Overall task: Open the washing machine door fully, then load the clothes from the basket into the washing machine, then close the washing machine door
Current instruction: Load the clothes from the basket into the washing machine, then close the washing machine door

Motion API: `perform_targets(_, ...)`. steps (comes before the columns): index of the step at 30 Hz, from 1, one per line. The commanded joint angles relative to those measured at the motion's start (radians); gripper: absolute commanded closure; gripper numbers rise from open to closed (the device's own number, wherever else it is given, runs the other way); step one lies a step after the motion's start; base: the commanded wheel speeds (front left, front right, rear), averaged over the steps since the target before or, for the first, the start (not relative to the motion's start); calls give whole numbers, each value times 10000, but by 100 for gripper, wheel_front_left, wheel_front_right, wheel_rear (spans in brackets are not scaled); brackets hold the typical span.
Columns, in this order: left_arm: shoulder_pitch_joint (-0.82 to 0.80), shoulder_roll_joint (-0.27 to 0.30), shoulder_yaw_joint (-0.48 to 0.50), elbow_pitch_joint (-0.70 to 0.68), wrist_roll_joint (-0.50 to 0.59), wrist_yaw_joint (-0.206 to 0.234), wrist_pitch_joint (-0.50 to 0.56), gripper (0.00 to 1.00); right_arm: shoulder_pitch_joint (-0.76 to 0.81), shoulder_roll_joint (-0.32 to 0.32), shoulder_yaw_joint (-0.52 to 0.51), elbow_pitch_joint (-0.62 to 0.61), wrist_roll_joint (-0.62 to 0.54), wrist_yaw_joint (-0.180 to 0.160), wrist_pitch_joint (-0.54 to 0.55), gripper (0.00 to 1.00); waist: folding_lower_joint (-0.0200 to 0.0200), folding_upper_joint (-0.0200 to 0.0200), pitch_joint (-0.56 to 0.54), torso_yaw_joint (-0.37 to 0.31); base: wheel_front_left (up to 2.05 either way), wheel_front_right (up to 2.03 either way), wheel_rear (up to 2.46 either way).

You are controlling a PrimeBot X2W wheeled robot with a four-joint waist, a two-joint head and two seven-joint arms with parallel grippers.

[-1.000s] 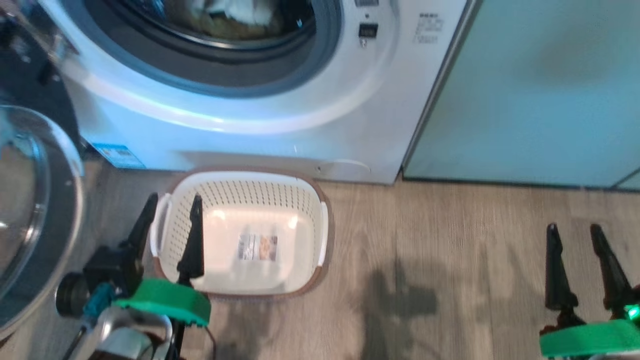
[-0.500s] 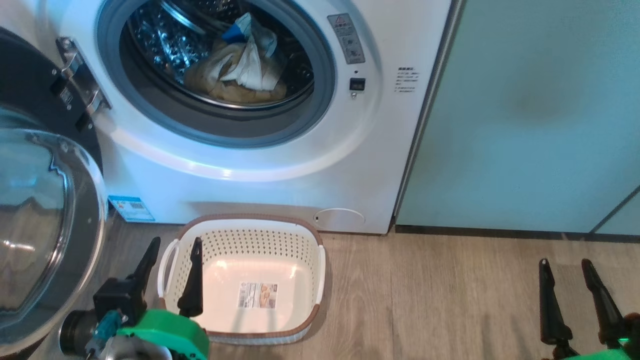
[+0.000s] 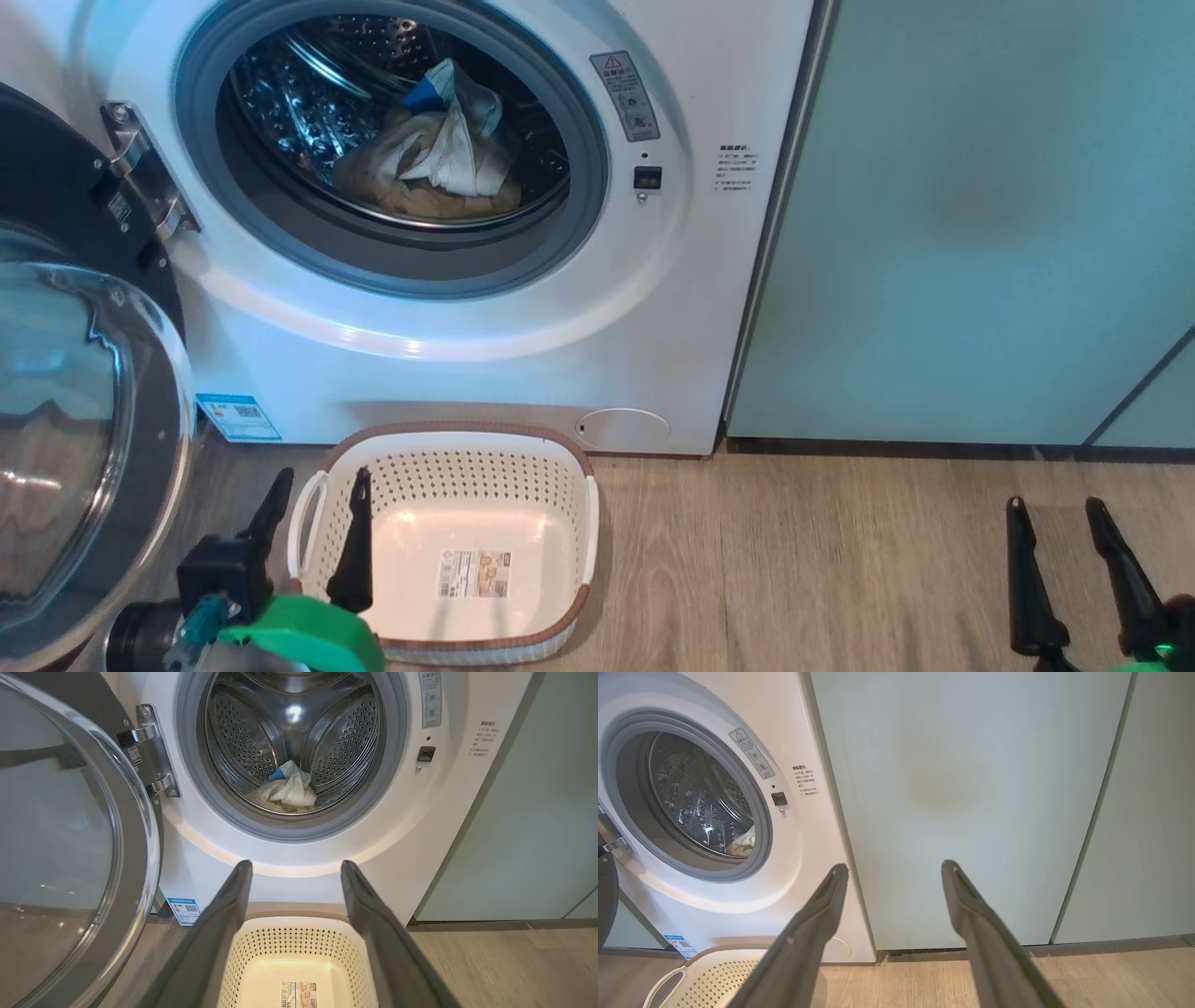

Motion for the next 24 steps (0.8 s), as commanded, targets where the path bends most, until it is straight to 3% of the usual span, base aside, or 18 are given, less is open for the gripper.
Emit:
perform_targets(1,-392,275,427,-279,95,70,17,0,-245,-162,187,-384,14,8,-22,0,1,0,-1,0,0,0,0)
perform_targets(16,-487,372,286,-296,240,220,170,0,-186,-162,203,-417,58,8,-36,0,1,0,-50,122,-2,2,0)
perform_targets(24,-524,469,225,-239,444,410,273,0,-211,-162,244,-392,83,8,-35,0,1,0,-79,104,-81,81,0)
